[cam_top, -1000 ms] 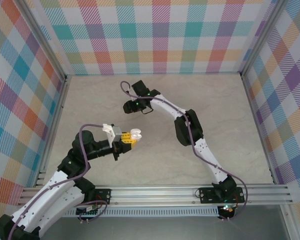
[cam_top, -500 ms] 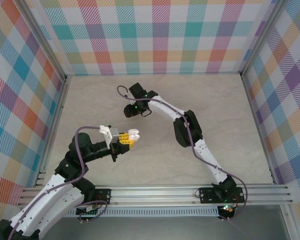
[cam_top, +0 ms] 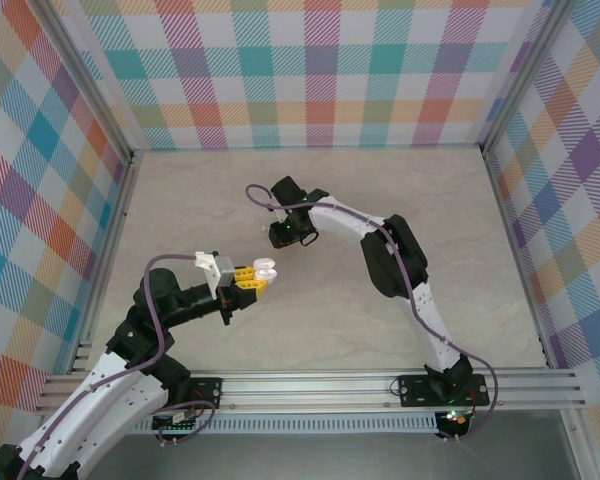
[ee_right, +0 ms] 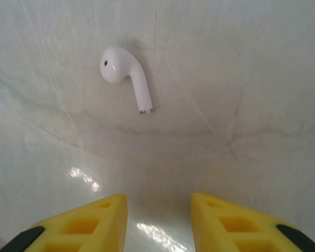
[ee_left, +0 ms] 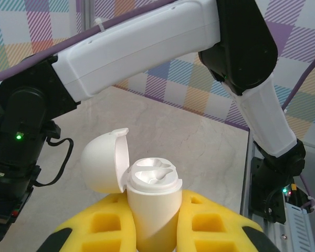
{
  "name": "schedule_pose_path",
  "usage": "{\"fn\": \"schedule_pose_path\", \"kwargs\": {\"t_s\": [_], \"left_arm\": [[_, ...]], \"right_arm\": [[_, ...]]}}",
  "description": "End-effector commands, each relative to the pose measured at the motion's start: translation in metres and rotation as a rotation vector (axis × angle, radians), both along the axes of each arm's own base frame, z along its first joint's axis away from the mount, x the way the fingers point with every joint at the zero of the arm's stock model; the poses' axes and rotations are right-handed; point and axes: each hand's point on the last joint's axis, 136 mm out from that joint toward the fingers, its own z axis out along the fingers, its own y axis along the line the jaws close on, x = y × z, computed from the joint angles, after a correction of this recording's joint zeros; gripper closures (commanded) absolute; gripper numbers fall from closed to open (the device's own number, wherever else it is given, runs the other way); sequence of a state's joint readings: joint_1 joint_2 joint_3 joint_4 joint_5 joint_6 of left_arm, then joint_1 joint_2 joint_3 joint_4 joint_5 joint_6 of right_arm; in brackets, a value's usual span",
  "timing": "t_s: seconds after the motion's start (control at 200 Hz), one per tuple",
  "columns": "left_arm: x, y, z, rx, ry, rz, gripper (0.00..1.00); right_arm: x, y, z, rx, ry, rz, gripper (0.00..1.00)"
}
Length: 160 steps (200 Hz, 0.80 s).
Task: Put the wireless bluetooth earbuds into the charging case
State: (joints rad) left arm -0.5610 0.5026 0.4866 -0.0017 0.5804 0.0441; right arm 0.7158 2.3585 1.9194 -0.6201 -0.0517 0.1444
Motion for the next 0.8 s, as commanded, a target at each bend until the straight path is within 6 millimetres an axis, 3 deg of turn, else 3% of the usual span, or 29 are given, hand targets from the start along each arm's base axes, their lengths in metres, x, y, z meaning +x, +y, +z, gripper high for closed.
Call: {"fn": "schedule_pose_path", "kwargs": {"t_s": [0.0,0.395,0.61,0.795], "left_arm": [[0.0,0.001,-0.001,-0.009,0.017,0.011,1.0],[-0.001,0.002,0.002,-0.011,0.022,0.016,1.0],[0.002,0.003,-0.002,-0.001,0.032,0.028,1.0],[0.001,0.004,-0.001,0.006,0.036,0.034,1.0]], "right_arm": [[0.004,0.003,0.022,0.03,-0.055,0.013,0.63],[0.038,0.029,0.026,-0.013,-0.125,0.119,0.61],[0.033,0.046,0.011,-0.049,-0.147,0.217,0.59],[0.031,0.046,-0.008,-0.095,-0.144,0.25,0.59]]}}
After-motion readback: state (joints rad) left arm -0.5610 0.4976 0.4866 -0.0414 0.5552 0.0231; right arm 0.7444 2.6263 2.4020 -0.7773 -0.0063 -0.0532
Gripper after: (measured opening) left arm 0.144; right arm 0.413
